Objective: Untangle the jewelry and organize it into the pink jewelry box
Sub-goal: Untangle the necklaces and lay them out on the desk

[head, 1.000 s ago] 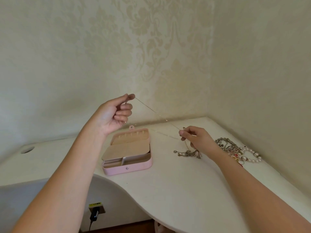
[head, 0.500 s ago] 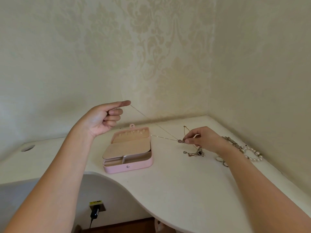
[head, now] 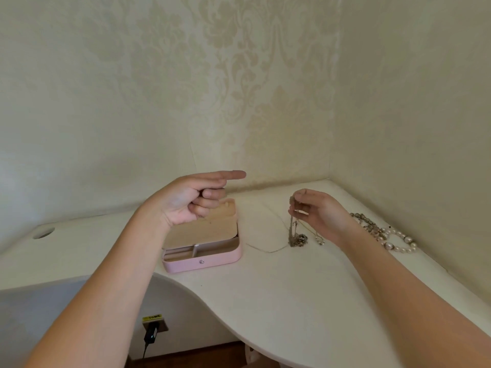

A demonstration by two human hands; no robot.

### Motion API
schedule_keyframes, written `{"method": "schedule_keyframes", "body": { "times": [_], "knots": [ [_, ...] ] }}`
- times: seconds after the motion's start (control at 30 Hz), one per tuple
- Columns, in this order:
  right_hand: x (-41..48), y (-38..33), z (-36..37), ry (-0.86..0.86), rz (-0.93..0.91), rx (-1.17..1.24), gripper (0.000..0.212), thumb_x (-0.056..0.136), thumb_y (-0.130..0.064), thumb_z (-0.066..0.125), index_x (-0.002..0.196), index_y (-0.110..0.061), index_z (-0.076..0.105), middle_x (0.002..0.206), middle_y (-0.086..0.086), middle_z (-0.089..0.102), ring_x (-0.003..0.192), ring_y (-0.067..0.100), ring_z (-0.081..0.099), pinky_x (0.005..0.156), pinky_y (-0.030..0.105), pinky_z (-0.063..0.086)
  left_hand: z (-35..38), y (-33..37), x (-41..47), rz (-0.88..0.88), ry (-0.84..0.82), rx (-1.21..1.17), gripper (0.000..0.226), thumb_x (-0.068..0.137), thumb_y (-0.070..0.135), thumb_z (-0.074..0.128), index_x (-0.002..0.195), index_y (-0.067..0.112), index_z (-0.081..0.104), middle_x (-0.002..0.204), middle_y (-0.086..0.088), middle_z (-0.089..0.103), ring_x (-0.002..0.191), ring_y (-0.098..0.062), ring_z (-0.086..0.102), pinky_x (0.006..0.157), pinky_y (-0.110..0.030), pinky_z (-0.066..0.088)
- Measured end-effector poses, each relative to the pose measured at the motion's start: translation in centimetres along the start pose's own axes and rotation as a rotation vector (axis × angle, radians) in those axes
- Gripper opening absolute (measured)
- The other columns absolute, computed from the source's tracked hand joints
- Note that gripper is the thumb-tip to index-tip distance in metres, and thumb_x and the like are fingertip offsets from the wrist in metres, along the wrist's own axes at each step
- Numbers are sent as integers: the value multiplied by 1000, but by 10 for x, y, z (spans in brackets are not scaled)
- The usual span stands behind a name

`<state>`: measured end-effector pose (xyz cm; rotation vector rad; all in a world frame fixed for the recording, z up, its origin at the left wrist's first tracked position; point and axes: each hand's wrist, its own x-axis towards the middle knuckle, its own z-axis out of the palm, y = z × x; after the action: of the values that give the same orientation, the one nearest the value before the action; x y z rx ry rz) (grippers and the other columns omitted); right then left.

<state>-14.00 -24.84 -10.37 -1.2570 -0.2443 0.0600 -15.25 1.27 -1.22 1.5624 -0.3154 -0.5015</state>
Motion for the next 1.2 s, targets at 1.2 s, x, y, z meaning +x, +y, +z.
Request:
{"method": "schedule_keyframes", "body": {
  "times": [1.2],
  "knots": [
    [-16, -36, 8, 205, -354, -325, 18, 100, -7, 35, 87, -10, 46, 73, 4, 62, 49, 12, 45, 47, 20, 37, 10, -47, 16, -28, 6, -105, 29, 95, 10, 40, 113, 15, 62, 50, 8, 37, 38, 0, 23, 32, -11, 12]
  ]
}}
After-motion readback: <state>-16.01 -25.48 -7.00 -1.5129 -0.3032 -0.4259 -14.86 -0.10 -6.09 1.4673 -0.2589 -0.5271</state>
